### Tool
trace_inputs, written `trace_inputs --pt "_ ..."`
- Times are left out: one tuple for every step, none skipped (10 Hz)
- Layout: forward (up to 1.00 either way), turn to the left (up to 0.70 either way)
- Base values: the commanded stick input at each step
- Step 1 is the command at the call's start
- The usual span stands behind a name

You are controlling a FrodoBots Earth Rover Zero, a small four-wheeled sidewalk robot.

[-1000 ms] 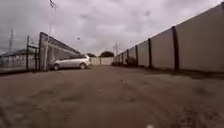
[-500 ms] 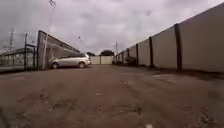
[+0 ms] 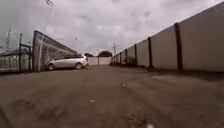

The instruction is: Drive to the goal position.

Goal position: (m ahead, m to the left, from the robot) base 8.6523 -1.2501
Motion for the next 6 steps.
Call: trace_inputs --pt "0.6 0.0" --pt "0.6 0.0" --pt "0.6 0.0" --pt "0.6 0.02" --pt "0.6 0.02" --pt "0.6 0.02"
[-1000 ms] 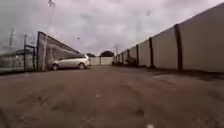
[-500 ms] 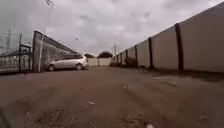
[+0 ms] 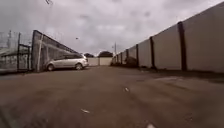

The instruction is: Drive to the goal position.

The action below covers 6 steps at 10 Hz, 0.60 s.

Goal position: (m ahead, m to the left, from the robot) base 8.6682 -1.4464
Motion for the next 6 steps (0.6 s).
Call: trace_inputs --pt "0.6 0.02" --pt "0.6 0.02" --pt "0.6 0.01" --pt "0.6 0.0" --pt "0.6 0.0" --pt "0.6 0.0"
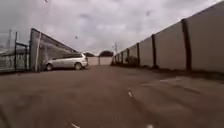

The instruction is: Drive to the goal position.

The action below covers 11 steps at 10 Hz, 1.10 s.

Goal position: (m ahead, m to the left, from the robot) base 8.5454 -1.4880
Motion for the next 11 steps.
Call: trace_inputs --pt "0.6 0.0" --pt "0.6 0.0" --pt "0.6 0.0" --pt "0.6 0.0" --pt "0.6 0.0" --pt "0.6 0.01" --pt "0.6 0.03" --pt "0.6 0.09" --pt "0.6 0.03" --pt "0.6 0.0" --pt "0.6 0.0"
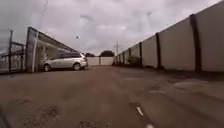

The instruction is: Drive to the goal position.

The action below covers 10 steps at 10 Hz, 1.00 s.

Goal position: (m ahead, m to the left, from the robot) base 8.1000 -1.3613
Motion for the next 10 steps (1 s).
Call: trace_inputs --pt "0.6 0.0" --pt "0.6 0.0" --pt "0.6 0.0" --pt "0.6 0.0" --pt "0.6 0.0" --pt "0.6 0.0" --pt "0.6 0.0" --pt "0.6 -0.01" --pt "0.6 -0.02" --pt "0.6 -0.05"
